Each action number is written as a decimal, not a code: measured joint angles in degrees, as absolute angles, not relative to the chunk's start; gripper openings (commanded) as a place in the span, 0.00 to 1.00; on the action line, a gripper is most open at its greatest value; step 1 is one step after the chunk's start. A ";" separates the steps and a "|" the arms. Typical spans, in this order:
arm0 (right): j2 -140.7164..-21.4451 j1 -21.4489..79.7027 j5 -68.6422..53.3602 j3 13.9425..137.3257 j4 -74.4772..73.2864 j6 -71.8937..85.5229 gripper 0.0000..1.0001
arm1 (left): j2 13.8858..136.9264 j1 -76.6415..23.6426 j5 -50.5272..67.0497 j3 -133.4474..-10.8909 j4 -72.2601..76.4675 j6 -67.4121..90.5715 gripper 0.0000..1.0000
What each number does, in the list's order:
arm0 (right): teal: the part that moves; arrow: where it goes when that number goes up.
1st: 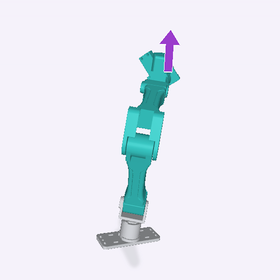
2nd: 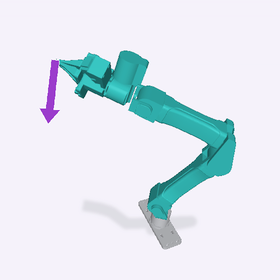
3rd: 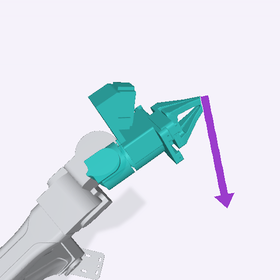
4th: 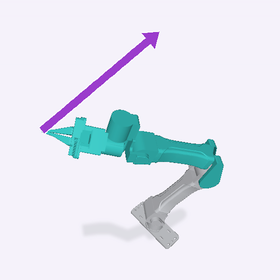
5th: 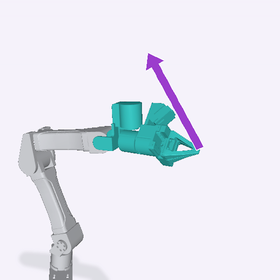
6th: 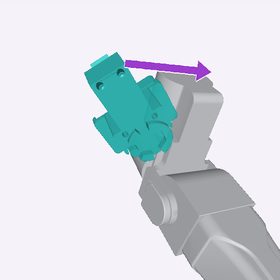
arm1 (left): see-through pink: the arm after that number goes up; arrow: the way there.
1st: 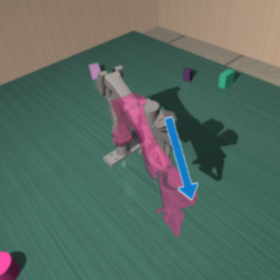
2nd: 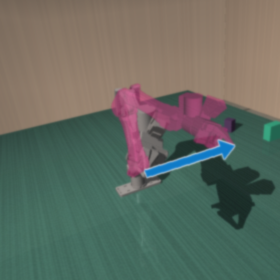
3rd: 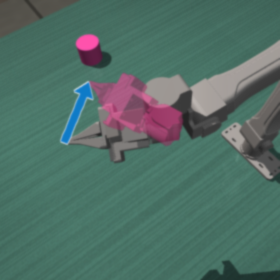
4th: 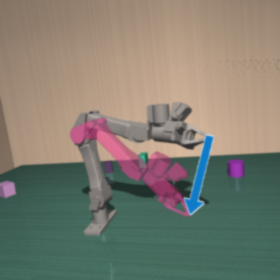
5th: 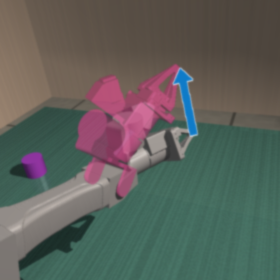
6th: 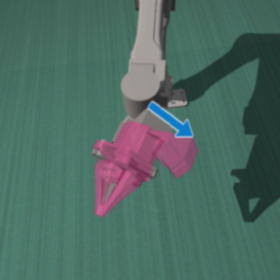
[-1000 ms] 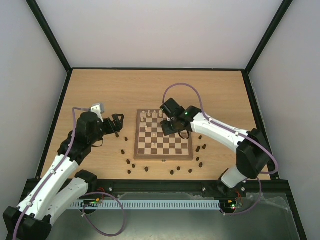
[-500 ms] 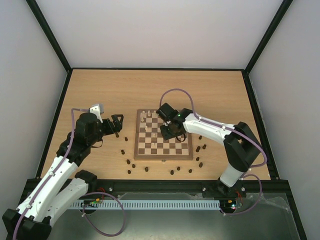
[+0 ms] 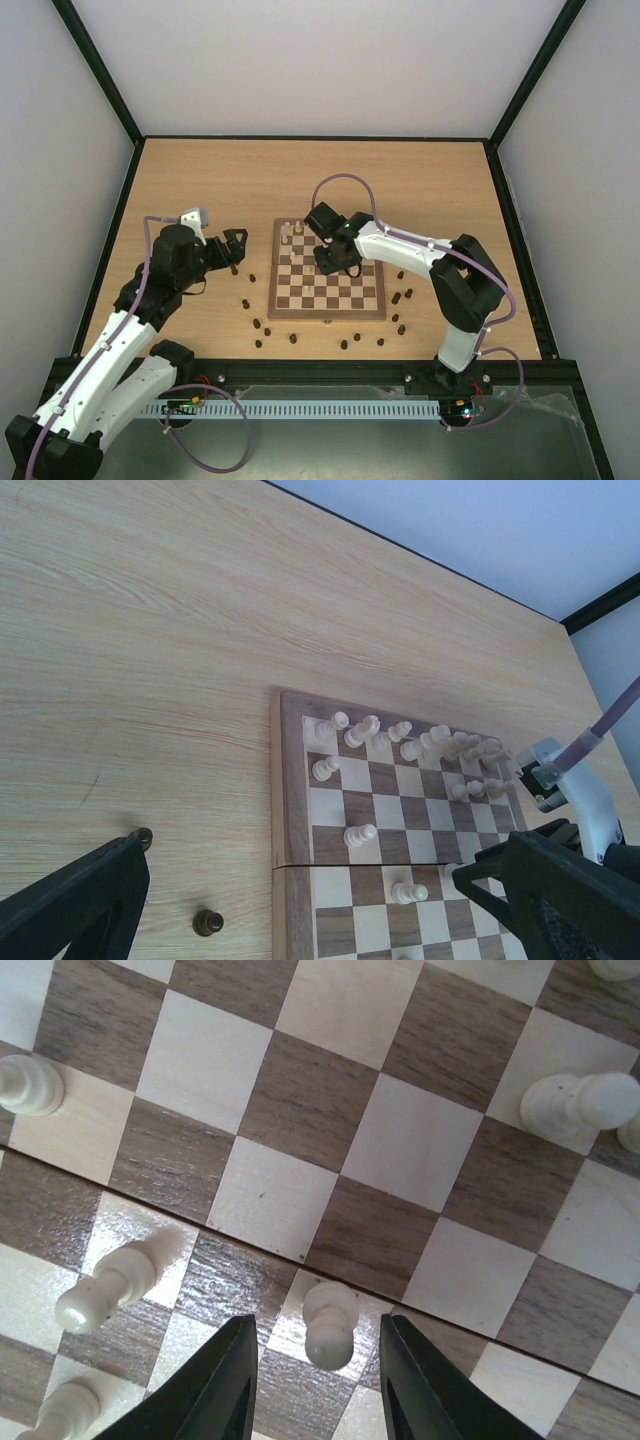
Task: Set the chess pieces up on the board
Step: Pick up the chess piece from the chessboard, then place the chess piece on the chessboard.
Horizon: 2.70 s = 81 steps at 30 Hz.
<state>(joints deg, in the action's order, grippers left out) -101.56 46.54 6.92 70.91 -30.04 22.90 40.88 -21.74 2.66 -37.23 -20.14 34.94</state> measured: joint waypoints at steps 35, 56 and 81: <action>-110.61 43.59 11.88 83.44 -32.82 21.06 0.13 | 42.59 -21.74 2.46 -37.19 -19.62 34.92 1.00; -113.49 40.34 11.57 85.14 -32.91 19.84 0.13 | 43.66 -21.74 2.24 -36.99 -18.50 34.89 0.99; -115.24 39.88 10.96 86.63 -32.86 19.53 0.24 | 43.97 -21.74 1.87 -37.01 -18.39 34.59 0.99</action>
